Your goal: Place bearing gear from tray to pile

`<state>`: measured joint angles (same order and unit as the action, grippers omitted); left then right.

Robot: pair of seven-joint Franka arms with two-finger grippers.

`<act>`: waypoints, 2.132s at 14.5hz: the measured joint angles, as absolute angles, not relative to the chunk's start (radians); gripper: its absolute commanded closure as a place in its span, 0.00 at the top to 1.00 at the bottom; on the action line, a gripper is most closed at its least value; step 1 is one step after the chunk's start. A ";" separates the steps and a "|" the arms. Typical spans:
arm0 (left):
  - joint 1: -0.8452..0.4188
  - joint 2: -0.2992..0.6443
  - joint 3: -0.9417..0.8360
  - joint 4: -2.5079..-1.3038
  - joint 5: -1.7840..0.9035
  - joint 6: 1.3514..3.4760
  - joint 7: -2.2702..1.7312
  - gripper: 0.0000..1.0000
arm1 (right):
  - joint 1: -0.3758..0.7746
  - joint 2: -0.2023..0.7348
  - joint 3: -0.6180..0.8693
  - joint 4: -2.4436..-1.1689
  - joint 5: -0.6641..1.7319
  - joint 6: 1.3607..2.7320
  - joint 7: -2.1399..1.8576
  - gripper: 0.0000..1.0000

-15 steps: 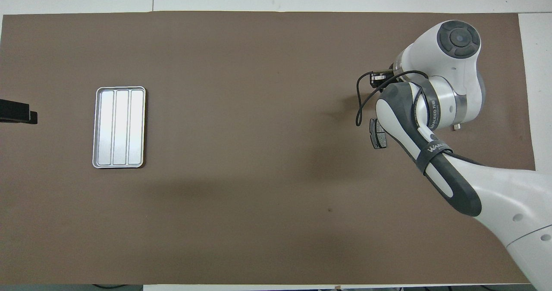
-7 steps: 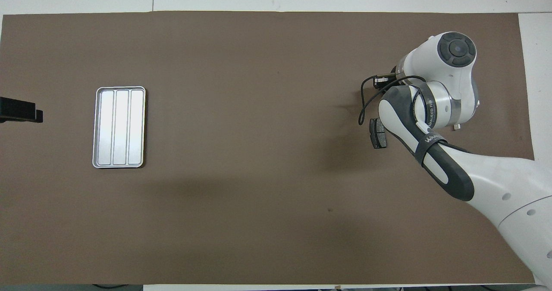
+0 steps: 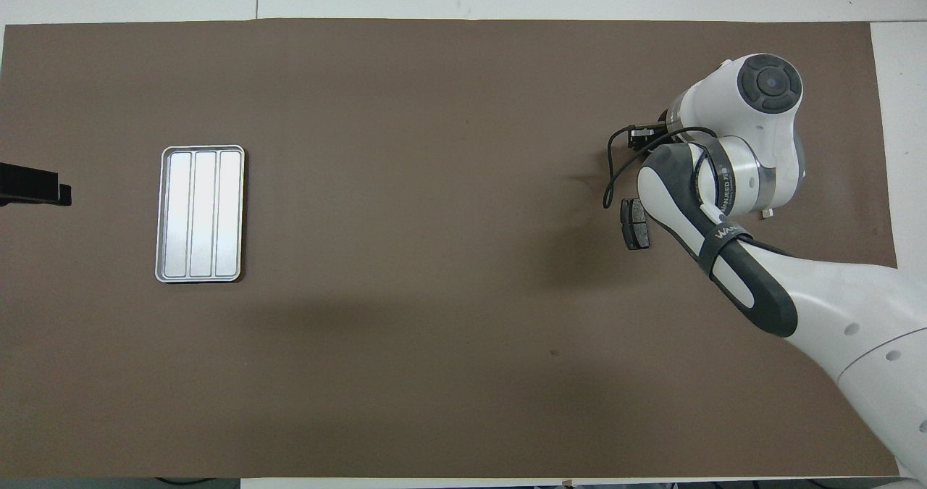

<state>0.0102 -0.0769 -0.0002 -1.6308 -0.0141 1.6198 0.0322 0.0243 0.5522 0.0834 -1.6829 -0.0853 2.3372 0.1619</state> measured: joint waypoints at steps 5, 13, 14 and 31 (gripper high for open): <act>0.005 -0.077 -0.003 -1.631 -0.014 1.616 0.032 1.00 | 0.025 0.524 0.086 -1.679 -0.085 2.317 0.162 1.00; 0.004 -0.077 -0.007 -1.628 -0.014 1.593 0.032 1.00 | 0.022 0.404 0.086 -1.670 -0.085 2.161 0.138 1.00; 0.004 -0.077 -0.006 -1.628 -0.014 1.588 0.032 1.00 | 0.019 0.381 0.086 -1.668 -0.085 2.130 0.131 1.00; 0.004 -0.077 -0.008 -1.629 -0.014 1.570 0.032 1.00 | 0.032 -0.079 0.091 -1.652 -0.018 1.565 0.129 1.00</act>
